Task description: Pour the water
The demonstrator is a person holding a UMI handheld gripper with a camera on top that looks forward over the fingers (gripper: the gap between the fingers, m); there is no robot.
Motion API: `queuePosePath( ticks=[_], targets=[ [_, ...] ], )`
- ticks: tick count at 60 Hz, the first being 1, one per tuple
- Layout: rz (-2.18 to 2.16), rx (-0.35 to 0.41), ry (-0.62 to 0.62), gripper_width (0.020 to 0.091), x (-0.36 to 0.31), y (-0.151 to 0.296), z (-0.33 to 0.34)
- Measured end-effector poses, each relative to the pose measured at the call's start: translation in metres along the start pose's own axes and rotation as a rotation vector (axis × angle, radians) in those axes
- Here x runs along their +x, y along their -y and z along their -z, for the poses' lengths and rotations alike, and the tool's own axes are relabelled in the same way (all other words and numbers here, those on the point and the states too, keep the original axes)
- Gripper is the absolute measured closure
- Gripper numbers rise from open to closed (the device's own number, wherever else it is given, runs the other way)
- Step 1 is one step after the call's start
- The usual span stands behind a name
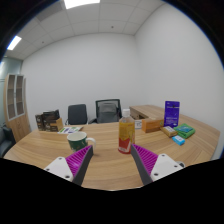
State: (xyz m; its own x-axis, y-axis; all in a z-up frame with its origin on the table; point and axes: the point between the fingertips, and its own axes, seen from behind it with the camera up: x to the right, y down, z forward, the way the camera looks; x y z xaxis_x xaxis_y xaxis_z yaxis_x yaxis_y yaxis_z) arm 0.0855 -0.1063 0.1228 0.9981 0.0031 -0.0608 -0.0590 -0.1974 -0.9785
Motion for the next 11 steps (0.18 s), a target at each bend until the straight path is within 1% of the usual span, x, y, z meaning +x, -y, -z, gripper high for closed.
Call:
queuePosePath(
  ticks=[6, 11],
  targets=[
    [0.004, -0.008, 0.063, 0.0263, -0.033, -0.021, 0.052],
    [0.032, -0.02, 0.093, 0.0257, -0.052, -0.033, 0.082]
  ],
)
